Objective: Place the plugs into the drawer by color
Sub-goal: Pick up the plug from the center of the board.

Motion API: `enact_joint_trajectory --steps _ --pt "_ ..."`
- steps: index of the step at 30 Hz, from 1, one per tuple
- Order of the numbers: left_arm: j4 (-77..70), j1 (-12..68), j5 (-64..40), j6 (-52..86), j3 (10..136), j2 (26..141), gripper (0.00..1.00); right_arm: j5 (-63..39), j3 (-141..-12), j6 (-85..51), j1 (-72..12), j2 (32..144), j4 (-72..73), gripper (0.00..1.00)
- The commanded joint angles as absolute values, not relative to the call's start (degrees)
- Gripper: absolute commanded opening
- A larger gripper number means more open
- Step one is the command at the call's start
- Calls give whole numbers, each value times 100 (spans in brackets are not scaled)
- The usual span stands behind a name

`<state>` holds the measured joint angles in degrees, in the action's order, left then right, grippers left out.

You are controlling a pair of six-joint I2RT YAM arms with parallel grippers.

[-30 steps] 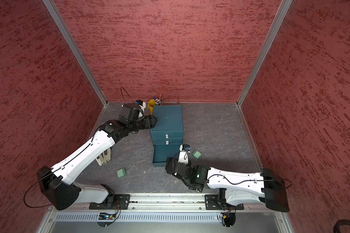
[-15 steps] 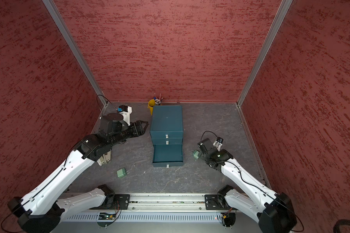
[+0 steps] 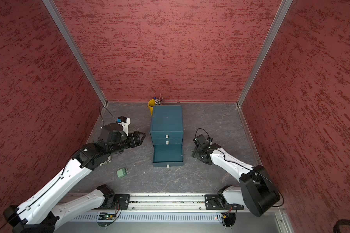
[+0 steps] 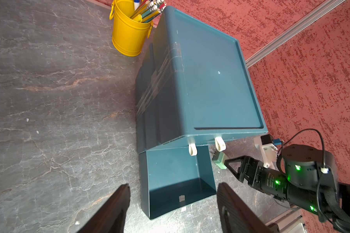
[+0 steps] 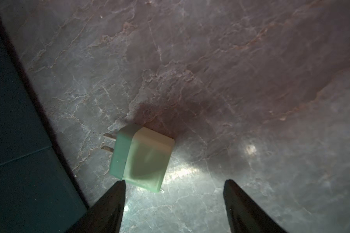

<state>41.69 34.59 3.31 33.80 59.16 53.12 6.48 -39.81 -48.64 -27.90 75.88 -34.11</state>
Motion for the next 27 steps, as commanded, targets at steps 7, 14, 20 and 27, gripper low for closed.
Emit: enact_joint_trajectory --steps 7,14,20,27 --pt "4166 3498 270 3401 5861 5236 71 462 -4194 -4753 -2747 7869 -2902 82" --pt "4118 3507 203 3403 5832 5276 71 519 -4223 -4791 -2749 8125 -2835 76" --pt "4088 3508 202 3410 5813 5305 71 553 -4175 -4815 -2743 8095 -2821 66" --pt "4062 3533 223 3432 5741 5314 71 554 -3972 -4846 -2751 8024 -2731 59"
